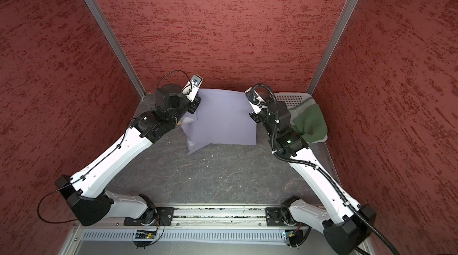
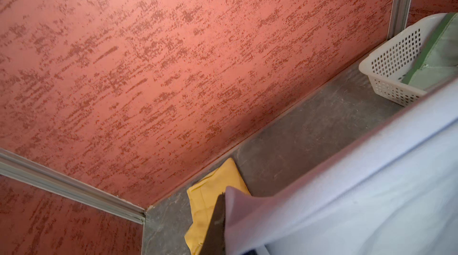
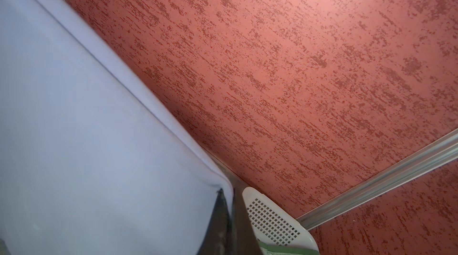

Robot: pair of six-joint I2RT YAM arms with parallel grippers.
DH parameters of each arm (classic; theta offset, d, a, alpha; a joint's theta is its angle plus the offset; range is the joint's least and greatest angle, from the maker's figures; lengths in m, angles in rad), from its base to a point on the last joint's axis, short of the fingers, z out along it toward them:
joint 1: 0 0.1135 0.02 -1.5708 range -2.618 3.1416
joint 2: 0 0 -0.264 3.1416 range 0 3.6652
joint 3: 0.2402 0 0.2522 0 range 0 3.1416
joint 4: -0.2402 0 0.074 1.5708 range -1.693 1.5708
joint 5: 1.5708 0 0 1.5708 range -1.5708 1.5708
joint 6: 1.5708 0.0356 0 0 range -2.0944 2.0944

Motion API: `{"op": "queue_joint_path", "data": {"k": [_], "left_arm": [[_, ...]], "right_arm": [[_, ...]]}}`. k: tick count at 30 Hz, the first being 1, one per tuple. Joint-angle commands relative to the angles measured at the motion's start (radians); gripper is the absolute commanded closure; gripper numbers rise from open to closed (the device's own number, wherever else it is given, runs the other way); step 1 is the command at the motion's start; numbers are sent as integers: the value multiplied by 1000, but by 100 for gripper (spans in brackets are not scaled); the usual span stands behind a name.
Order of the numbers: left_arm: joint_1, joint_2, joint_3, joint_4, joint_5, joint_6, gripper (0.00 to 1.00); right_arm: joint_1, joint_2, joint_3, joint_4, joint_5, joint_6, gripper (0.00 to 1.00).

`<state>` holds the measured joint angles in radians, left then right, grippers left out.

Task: Fold and stack the skirts
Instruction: 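Stretch the lavender skirt up between both grippers, spreading it wide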

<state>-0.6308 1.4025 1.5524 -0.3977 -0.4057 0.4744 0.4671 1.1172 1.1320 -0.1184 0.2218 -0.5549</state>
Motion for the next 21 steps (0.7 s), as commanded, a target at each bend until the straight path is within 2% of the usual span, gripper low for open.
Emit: {"op": "queue_joint_path", "data": {"k": [1, 4, 10, 15, 21], "left_arm": [[52, 24, 86, 57, 2, 82, 100], [82, 75, 137, 57, 64, 88, 100], [87, 120, 168, 64, 91, 88, 100], [75, 77, 153, 21, 115, 49, 100], [19, -57, 54, -35, 103, 19, 100]], "right_arm": [[-55, 12, 30, 36, 81, 14, 100], [-83, 43, 38, 47, 57, 25, 100], [-109, 58, 23, 70, 21, 26, 100], [-113, 25, 16, 30, -19, -1, 100], [-113, -76, -17, -42, -121, -25, 100]]}}
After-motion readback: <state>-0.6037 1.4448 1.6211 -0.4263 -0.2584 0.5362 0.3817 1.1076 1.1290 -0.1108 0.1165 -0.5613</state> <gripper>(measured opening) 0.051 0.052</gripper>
